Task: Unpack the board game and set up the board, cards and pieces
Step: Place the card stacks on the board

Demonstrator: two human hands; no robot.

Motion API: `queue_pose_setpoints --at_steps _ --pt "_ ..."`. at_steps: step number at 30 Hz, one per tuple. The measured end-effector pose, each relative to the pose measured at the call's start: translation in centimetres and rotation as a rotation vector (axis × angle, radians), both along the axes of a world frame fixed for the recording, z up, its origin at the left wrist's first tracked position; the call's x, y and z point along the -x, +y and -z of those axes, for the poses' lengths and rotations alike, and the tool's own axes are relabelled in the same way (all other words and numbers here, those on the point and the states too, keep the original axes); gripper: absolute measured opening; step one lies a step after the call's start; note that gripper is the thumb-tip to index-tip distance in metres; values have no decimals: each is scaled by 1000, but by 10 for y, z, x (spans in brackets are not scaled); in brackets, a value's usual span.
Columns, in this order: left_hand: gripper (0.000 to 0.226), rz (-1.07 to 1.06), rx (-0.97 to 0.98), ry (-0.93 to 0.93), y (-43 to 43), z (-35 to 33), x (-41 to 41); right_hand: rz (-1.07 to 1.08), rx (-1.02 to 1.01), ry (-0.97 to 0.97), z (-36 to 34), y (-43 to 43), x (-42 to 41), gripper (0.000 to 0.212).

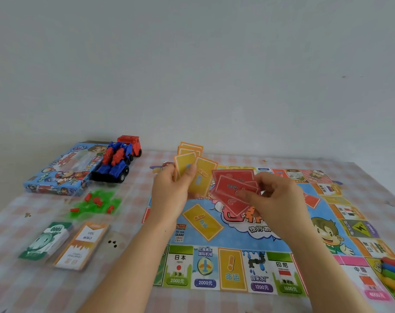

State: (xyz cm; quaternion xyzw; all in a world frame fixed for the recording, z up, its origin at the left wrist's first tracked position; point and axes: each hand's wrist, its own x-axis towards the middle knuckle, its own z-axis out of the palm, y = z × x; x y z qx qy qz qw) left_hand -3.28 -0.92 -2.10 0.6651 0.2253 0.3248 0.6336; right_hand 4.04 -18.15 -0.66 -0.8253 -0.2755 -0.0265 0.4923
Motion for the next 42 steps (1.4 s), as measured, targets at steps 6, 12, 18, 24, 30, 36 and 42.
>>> queue_pose_setpoints --at_steps 6,12,18,24,30,36,42 --pt "15 110 -375 274 13 1 6 121 -83 71 3 -3 -4 11" --pt "26 34 -842 593 10 7 8 130 -185 119 4 -3 -5 10" --pt "52 73 -673 340 3 -1 10 -83 -242 235 1 3 2 14" --pt "19 291 -692 269 -10 6 5 -111 48 240 7 0 -3 22" --pt "50 285 -710 310 -13 4 6 -103 -58 177 3 -3 -4 27" --pt "44 275 -805 361 -14 3 8 -139 215 47 7 1 2 25" --pt "39 228 -765 252 -12 6 6 -88 -9 54 2 -2 2 22"
